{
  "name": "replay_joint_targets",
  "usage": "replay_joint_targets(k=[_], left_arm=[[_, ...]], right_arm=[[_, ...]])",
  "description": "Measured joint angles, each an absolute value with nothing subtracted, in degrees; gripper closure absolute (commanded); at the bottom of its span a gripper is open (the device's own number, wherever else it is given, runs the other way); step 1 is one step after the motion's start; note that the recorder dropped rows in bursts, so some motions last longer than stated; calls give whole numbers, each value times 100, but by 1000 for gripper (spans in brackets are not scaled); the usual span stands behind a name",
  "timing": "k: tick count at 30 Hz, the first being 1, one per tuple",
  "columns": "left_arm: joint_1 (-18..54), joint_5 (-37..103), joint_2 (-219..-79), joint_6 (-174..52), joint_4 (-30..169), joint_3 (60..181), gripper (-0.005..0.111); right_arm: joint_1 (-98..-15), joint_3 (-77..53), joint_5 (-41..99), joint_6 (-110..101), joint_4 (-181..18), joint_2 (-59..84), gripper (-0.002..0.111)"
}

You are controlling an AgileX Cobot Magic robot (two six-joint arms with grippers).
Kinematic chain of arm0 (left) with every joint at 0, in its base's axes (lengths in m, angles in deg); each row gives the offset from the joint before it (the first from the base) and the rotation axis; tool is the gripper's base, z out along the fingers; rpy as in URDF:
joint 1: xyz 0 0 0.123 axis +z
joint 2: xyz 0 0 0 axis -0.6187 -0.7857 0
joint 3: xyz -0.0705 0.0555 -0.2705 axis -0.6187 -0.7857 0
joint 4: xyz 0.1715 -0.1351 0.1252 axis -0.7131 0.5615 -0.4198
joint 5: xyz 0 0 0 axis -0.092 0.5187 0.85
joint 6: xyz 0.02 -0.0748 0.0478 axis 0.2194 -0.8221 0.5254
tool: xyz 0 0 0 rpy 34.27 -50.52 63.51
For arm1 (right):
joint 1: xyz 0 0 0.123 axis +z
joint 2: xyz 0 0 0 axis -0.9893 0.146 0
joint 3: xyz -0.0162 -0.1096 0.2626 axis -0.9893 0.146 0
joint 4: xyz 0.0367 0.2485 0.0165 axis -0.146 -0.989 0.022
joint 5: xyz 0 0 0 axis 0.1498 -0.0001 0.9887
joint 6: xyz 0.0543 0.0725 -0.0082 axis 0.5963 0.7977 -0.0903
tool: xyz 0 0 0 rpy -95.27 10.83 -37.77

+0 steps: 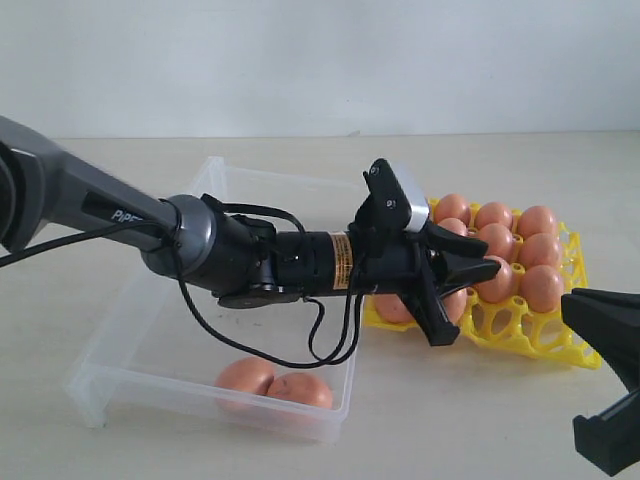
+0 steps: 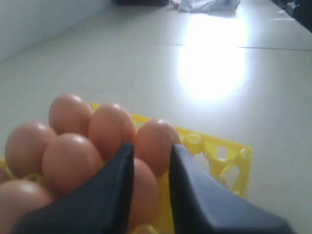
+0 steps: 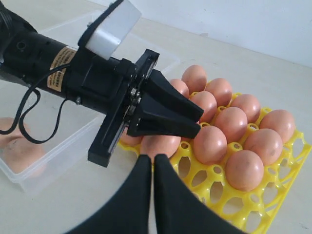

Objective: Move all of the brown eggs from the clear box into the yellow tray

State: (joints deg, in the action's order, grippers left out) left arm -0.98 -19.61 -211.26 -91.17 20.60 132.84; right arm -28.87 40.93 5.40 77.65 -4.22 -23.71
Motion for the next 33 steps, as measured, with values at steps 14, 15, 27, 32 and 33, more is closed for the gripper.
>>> replay_joint_targets(k=[14, 15, 27, 32, 33], left_arm=[[-75, 1048, -19374, -10417, 1462, 13013, 103], [-75, 1367, -19217, -10536, 1333, 12923, 103], [-75, 4085, -18081, -11063, 1155, 11330, 103], [-75, 4371, -18069, -11071, 1238, 10985, 103], [-75, 4422, -18057, -11071, 1253, 10933, 103]], right_arm=[[-2887, 4093, 478, 7765, -699, -2356, 108], [-2887, 4093, 509, 7765, -711, -2321, 108], [-2904, 2667, 183, 8010, -545, 566, 108], [-3620, 2062, 1019, 7917, -718, 1352, 108], [-3873, 2016, 1355, 7902, -782, 1459, 108]])
